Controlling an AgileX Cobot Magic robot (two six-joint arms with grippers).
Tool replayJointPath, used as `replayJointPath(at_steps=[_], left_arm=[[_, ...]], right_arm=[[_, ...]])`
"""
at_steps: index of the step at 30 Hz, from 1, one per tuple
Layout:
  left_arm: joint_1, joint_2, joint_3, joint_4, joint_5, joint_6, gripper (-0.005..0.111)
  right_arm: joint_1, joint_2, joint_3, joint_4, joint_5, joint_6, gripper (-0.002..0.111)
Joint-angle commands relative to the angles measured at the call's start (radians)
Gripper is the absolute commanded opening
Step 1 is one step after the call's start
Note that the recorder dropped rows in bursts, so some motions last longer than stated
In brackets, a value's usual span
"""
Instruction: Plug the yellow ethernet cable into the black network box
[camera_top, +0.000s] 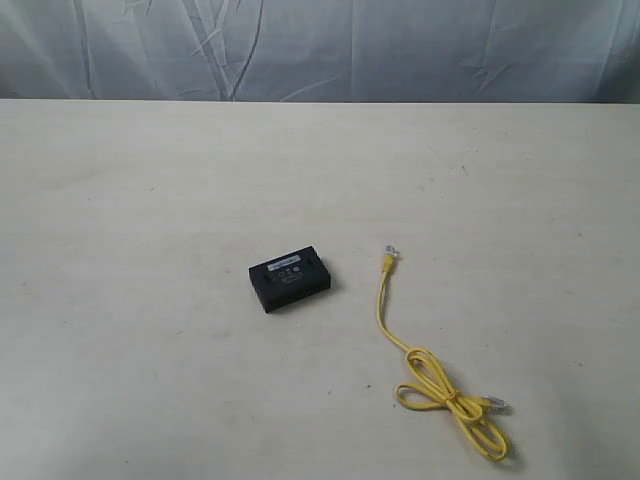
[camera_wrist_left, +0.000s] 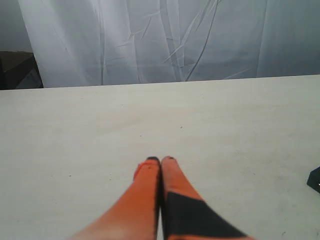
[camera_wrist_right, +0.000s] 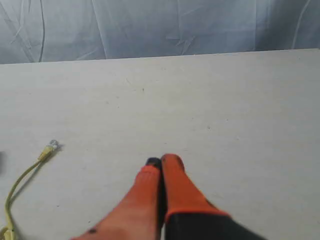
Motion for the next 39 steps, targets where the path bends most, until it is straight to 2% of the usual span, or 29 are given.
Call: replayJointPath(at_steps=[1, 13, 25, 28, 33, 35, 39], left_arm=[[-0.007, -0.005, 0.004, -0.010, -0.014, -0.001, 0.000], [-0.007, -0.005, 0.004, -0.010, -0.014, -0.001, 0.000], [-0.007, -0.005, 0.004, -0.010, -0.014, -0.001, 0.000], [-0.007, -0.005, 0.004, -0.010, -0.014, -0.001, 0.000], [-0.007, -0.005, 0.004, -0.010, -0.014, -0.001, 0.000], [-0.007, -0.005, 0.004, -0.010, -0.014, -0.001, 0.000], [-0.007, -0.005, 0.004, -0.010, -0.014, -0.001, 0.000]], right_arm=[[-0.004, -0.006, 0.002, -0.011, -0.031, 0.000, 0.000], [-0.004, -0.006, 0.002, -0.049, -0.532, -0.008, 0.000], [-0.004, -0.006, 0.002, -0.045, -0.722, -0.006, 0.000], [-0.004, -0.006, -0.002, -0.033, -0.642, -0.006, 0.000], [-0.004, 0.047, -0.154, 0.005, -0.282, -0.006, 0.000], [-0.004, 0.122, -0.240, 0.003, -0.100, -0.006, 0.000], [-0.004, 0.300, -0.364, -0.007, 0.132, -0.006, 0.000]])
